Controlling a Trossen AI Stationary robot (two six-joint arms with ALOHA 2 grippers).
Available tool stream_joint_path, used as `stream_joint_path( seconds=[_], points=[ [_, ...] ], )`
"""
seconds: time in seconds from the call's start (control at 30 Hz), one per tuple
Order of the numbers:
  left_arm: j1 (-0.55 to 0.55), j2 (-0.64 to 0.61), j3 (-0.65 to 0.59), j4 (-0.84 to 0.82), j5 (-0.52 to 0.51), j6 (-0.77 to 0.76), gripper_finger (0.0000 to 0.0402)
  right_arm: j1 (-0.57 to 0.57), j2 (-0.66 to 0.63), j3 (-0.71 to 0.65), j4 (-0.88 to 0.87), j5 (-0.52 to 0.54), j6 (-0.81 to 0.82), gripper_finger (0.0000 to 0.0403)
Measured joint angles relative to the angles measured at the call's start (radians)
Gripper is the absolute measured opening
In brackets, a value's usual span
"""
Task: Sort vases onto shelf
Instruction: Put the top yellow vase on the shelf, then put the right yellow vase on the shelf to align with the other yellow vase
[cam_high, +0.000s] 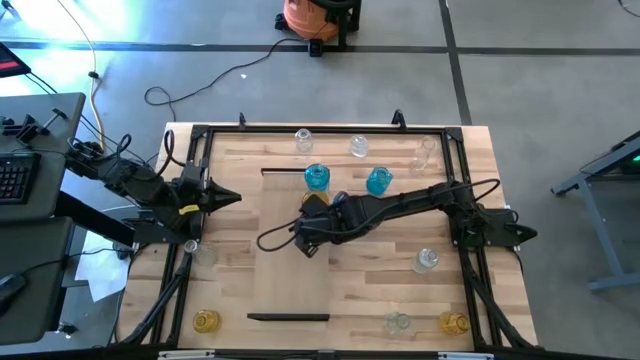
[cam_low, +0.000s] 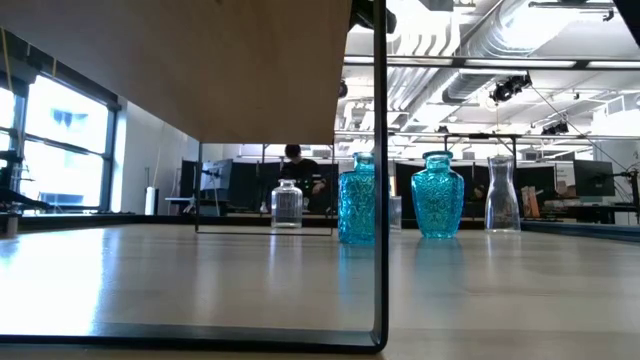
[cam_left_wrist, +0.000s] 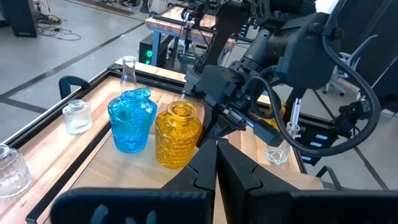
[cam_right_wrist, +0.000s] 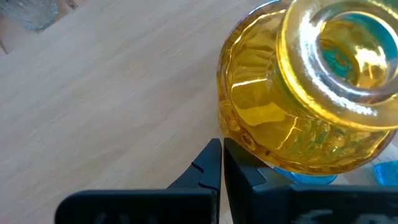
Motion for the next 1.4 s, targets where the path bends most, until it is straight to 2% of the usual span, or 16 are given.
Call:
stream_joint_path(
  seconds=[0.6,0.8,1.0,1.1,1.2,1.4],
  points=[
    [0.000,0.000,0.000,0.000,0.023,-0.001,0.0005,-0.003,-0.001,0.003,-0.024,-0.015,0.023,0.0000],
    [0.000,-0.007,0.000,0.001,0.026,-0.001,0.0005,0.031,-0.001,0.066,-0.030,-0.036,0.062,0.0000],
    [0.000,-0.027,0.000,0.000,0.031,0.000,0.0005,0.071,-0.001,0.200,-0.047,-0.077,0.072,0.0000],
    [0.000,-0.045,0.000,0.000,0.029,0.013,0.0005,0.094,-0.048,0.178,-0.048,-0.069,0.123,0.0000],
    [0.000,-0.062,0.000,-0.014,-0.024,0.024,0.0005,0.115,-0.082,0.190,-0.120,-0.007,0.185,0.0000],
    [0.014,-0.083,0.000,-0.082,-0.279,0.027,0.0005,0.141,-0.134,0.201,-0.215,0.195,0.246,0.0000]
  ],
)
